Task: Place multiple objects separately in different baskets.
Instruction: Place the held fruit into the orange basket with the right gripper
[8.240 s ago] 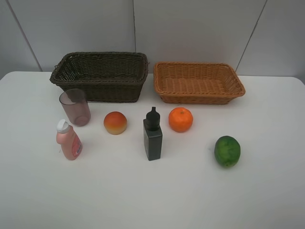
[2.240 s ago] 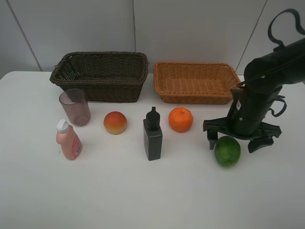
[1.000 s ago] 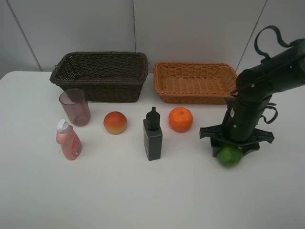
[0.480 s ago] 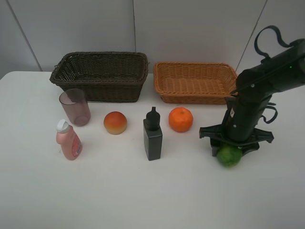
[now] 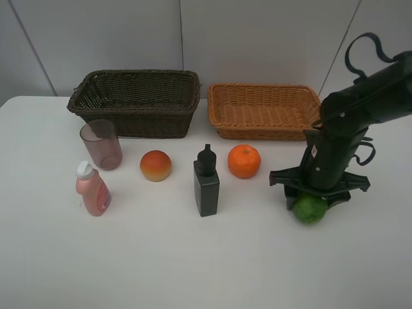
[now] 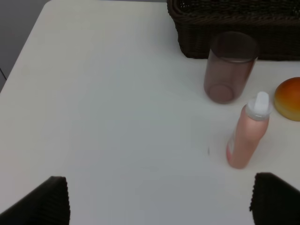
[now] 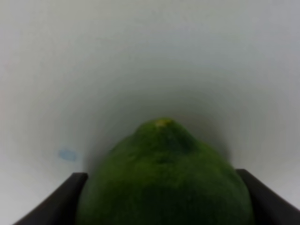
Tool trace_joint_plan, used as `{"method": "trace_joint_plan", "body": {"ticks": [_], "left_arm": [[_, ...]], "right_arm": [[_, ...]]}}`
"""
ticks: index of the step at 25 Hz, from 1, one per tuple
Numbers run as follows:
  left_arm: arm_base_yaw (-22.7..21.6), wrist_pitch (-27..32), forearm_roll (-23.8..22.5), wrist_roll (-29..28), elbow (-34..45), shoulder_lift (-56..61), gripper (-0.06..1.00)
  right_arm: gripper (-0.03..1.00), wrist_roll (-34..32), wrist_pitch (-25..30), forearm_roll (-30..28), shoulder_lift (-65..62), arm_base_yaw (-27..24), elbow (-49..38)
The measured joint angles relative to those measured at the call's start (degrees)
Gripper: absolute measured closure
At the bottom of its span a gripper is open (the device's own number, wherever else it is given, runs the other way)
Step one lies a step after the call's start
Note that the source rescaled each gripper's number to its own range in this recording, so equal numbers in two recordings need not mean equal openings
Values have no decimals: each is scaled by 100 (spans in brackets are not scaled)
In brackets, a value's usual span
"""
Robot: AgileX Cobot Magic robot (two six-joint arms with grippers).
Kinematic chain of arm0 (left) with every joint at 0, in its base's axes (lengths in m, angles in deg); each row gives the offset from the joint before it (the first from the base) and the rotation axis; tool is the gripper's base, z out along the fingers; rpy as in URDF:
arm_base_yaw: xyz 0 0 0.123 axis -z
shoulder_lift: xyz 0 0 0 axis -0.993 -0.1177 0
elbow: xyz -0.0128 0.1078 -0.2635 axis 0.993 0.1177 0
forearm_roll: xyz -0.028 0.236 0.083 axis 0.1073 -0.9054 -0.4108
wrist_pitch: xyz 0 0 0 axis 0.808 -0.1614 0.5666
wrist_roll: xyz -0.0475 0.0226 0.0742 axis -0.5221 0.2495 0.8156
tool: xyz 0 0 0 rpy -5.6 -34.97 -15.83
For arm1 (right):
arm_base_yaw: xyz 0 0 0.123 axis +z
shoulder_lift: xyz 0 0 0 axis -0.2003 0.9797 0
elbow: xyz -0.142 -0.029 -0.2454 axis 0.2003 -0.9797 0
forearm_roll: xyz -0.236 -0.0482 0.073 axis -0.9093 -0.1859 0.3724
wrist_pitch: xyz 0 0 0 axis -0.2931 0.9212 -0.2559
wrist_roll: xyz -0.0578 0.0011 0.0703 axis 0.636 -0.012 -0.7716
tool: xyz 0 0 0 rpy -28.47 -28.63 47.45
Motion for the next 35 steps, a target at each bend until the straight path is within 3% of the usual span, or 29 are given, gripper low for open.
{"method": "trace_joint_plan", "body": {"ticks": [14, 18, 26, 35], "left_arm": [[0, 0, 0, 0, 0, 0, -6], [0, 0, 0, 0, 0, 0, -6], [0, 0, 0, 0, 0, 0, -6], [0, 0, 0, 0, 0, 0, -6]], "right_arm": [[55, 215, 421, -19, -1558, 0, 11], [55, 319, 676, -25, -1583, 0, 373], [55, 780, 705, -609, -1426, 0, 1816], [55, 1552, 951, -889, -17, -404, 3954]]}}
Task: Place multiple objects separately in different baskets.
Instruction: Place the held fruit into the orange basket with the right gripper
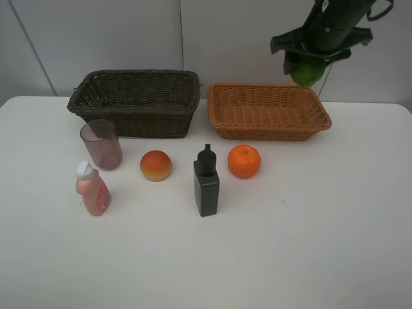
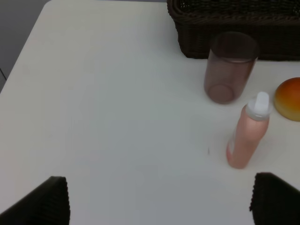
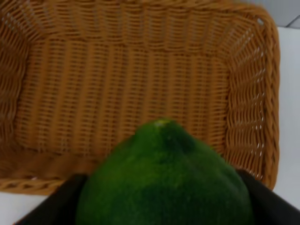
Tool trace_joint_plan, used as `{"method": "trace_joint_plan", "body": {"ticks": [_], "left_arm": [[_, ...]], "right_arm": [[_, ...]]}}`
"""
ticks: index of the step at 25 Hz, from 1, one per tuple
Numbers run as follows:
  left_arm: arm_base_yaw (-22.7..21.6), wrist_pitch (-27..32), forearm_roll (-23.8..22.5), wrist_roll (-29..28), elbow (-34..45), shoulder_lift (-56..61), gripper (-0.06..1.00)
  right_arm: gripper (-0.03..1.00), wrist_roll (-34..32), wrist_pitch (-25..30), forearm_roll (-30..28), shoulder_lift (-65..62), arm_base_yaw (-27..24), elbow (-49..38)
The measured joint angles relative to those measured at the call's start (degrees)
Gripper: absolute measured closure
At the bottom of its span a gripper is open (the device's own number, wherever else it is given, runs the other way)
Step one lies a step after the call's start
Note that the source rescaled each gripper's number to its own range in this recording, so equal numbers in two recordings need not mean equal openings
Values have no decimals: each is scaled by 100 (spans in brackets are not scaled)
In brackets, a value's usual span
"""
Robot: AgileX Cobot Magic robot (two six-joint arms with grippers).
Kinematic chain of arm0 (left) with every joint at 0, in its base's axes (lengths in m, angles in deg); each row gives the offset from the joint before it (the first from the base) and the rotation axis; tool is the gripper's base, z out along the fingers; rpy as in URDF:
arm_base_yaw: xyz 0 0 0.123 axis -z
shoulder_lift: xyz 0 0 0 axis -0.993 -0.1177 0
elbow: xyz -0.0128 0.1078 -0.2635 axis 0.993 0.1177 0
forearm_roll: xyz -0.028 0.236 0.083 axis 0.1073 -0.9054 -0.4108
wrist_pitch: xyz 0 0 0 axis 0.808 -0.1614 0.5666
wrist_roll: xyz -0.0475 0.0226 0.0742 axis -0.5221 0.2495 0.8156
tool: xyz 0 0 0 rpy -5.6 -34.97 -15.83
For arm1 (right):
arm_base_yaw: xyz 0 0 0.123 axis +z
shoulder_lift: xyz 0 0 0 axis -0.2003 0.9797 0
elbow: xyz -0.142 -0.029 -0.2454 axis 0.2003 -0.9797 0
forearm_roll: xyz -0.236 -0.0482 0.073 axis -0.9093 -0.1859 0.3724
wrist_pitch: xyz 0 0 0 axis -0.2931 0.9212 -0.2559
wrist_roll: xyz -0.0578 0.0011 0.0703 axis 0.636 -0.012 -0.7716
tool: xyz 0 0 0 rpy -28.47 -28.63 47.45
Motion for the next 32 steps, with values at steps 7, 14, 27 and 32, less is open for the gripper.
{"method": "trace_joint_plan", "body": {"ticks": [7, 14, 27, 32], "left_arm": [[0, 0, 0, 0, 0, 0, -6], [0, 0, 0, 0, 0, 0, -6], [0, 0, 0, 0, 0, 0, -6], [0, 0, 0, 0, 0, 0, -6]], "right_arm": [[55, 155, -305, -155, 1069, -332, 729], [55, 165, -833, -266, 1829, -540, 760], [55, 167, -904, -362, 2069, -593, 770], [20, 167, -904, -369, 2069, -593, 770]]}}
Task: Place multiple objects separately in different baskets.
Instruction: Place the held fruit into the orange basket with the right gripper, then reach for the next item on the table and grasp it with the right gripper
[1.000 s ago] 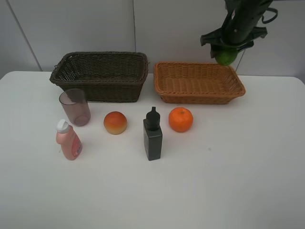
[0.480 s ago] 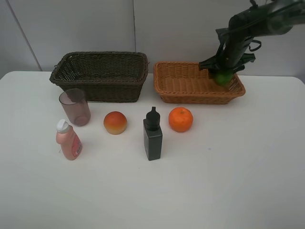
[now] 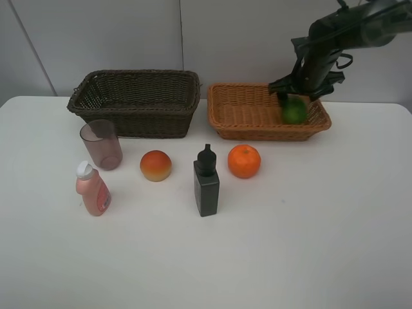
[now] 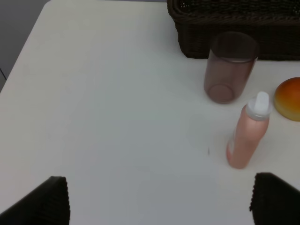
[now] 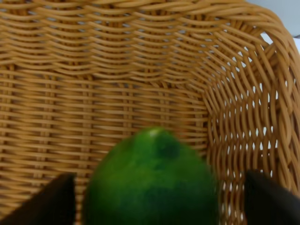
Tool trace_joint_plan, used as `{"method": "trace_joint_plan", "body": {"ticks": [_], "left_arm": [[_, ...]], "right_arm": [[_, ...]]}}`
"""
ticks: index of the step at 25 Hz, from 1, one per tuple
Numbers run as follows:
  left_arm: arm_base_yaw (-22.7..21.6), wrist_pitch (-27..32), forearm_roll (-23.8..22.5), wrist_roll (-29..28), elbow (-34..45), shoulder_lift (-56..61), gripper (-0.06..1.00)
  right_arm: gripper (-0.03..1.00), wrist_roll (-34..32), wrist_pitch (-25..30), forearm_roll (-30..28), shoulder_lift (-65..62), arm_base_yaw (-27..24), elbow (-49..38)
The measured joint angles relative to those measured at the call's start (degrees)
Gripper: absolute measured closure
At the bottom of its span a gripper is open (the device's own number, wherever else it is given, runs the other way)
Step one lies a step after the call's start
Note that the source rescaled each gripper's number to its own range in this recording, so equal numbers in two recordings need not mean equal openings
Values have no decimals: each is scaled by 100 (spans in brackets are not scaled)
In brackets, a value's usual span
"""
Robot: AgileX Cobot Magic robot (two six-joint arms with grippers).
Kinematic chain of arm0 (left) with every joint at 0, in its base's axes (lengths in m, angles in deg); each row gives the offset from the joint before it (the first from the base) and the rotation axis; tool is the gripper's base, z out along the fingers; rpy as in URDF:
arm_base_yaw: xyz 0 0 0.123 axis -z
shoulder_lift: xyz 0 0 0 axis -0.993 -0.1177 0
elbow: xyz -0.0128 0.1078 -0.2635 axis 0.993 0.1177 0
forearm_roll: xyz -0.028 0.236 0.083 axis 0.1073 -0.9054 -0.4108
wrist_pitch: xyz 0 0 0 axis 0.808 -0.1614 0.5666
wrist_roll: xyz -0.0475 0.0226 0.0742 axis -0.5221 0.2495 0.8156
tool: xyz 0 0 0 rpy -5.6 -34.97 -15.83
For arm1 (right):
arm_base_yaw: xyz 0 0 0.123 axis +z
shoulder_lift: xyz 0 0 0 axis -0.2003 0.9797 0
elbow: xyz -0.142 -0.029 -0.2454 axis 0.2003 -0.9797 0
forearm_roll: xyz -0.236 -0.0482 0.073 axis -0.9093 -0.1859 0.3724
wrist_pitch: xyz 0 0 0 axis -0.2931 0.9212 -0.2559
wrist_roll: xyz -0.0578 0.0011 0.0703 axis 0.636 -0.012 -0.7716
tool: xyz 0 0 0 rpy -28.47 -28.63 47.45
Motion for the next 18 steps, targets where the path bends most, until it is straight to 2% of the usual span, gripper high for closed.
{"method": "trace_joint_plan", "body": {"ticks": [4, 13, 18], "left_arm": [[0, 0, 0, 0, 0, 0, -6], [0, 0, 0, 0, 0, 0, -6], [0, 0, 0, 0, 0, 0, -6]], "right_arm": [[13, 0, 38, -5, 0, 0, 0], [13, 0, 414, 12, 0, 58, 11], [13, 0, 616, 235, -302, 153, 18]]}}
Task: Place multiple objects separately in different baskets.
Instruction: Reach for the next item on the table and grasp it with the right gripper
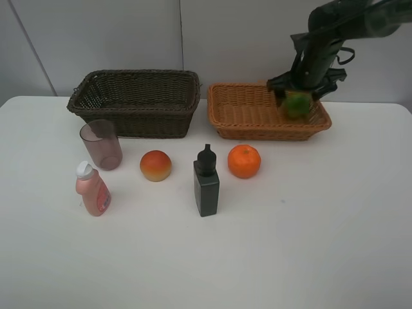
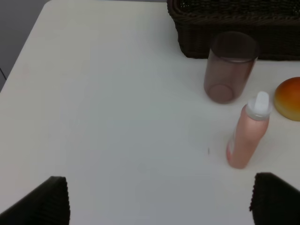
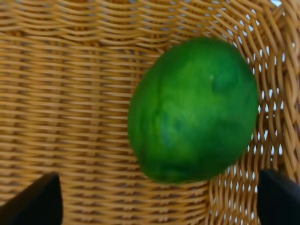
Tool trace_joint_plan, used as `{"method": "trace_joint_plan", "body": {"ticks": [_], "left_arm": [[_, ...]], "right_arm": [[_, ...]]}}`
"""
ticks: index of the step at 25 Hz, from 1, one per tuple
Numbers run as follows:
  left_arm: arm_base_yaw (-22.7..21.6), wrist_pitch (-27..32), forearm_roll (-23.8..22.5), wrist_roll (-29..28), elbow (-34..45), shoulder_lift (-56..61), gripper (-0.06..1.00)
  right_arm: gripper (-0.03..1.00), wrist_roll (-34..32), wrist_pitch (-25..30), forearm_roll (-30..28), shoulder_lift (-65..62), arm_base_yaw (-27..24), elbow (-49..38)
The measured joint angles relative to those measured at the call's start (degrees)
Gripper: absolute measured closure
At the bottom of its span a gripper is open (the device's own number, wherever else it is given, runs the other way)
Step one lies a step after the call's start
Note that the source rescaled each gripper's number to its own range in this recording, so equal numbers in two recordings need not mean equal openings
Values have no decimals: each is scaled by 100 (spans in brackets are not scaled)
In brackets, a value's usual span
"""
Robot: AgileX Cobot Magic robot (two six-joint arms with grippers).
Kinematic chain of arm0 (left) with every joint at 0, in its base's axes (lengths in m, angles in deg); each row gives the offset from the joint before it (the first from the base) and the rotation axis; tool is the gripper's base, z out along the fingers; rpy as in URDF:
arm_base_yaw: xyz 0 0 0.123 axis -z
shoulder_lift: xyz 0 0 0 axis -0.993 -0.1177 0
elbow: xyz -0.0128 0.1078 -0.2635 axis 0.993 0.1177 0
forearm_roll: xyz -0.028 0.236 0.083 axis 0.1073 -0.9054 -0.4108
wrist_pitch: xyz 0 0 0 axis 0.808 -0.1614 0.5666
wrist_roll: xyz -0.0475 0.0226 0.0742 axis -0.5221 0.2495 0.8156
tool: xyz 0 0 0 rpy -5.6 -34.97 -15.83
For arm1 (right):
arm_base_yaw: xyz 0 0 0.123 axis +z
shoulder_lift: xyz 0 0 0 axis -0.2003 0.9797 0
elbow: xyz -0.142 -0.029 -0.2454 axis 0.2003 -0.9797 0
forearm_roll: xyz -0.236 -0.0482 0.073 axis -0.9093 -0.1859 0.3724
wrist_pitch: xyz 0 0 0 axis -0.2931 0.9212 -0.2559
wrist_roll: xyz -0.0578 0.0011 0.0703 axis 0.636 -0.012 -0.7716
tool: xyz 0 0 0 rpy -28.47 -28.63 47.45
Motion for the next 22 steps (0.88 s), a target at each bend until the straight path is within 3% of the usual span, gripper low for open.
{"method": "trace_joint_plan", "body": {"ticks": [6, 11, 18, 22], "left_arm": [[0, 0, 0, 0, 0, 0, -6], [0, 0, 0, 0, 0, 0, -6], [0, 0, 0, 0, 0, 0, -6], [0, 0, 0, 0, 0, 0, -6]], "right_arm": [[13, 200, 424, 141, -699, 223, 5], [13, 341, 1094, 404, -1246, 518, 11], [13, 383, 2085, 761, -1544, 1251, 44], [13, 358, 2344, 1141, -1544, 1765, 44]]}}
